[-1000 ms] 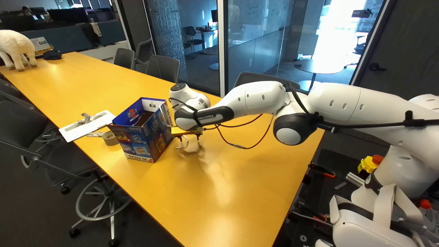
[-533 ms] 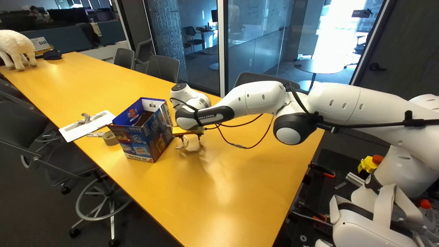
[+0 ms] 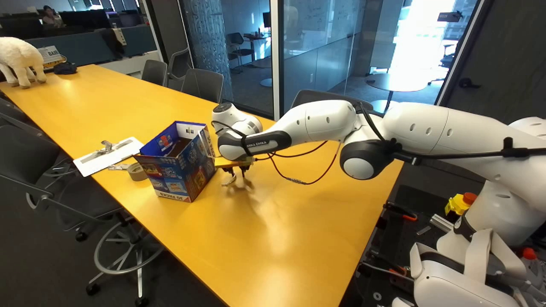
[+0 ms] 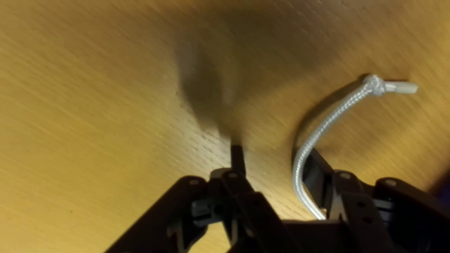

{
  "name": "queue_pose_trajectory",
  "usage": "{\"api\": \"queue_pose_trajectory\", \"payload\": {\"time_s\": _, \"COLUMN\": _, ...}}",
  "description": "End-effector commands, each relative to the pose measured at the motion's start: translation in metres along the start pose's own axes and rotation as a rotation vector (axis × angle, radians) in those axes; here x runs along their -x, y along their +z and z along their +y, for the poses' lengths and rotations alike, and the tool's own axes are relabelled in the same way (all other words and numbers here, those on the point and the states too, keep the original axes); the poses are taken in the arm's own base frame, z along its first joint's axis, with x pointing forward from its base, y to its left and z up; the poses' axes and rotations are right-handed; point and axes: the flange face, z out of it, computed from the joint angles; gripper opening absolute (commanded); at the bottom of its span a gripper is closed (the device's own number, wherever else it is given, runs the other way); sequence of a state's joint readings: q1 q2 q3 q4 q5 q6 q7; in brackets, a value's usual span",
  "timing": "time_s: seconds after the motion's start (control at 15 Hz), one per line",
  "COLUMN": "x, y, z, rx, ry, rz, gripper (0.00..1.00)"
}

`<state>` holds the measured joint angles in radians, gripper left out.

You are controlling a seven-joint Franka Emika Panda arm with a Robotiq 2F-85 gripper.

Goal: Put the ropes inside the box.

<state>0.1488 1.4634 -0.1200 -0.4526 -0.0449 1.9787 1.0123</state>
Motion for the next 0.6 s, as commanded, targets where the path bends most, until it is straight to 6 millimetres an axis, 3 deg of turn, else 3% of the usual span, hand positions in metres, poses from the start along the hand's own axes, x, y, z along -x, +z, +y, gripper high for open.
{"api": "queue_pose_trajectory", "payload": {"time_s": 0.0, "x": -0.003, "y": -0.001, "z": 0.004, "rx": 0.0, "ry": -0.029, "rz": -0.035, "gripper": 0.16}}
{"api": "queue_pose_trajectory", "payload": {"time_s": 0.13, "x": -0.005, "y": -0.003, "z": 0.004, "rx": -0.018, "ry": -0.045, "rz": -0.05, "gripper": 0.01}}
{"api": "queue_pose_trajectory", "payload": {"time_s": 0.53, "x": -0.021, "y": -0.009, "z": 0.012, "rx": -0.072, "ry": -0.082, "rz": -0.102, "gripper": 0.01}}
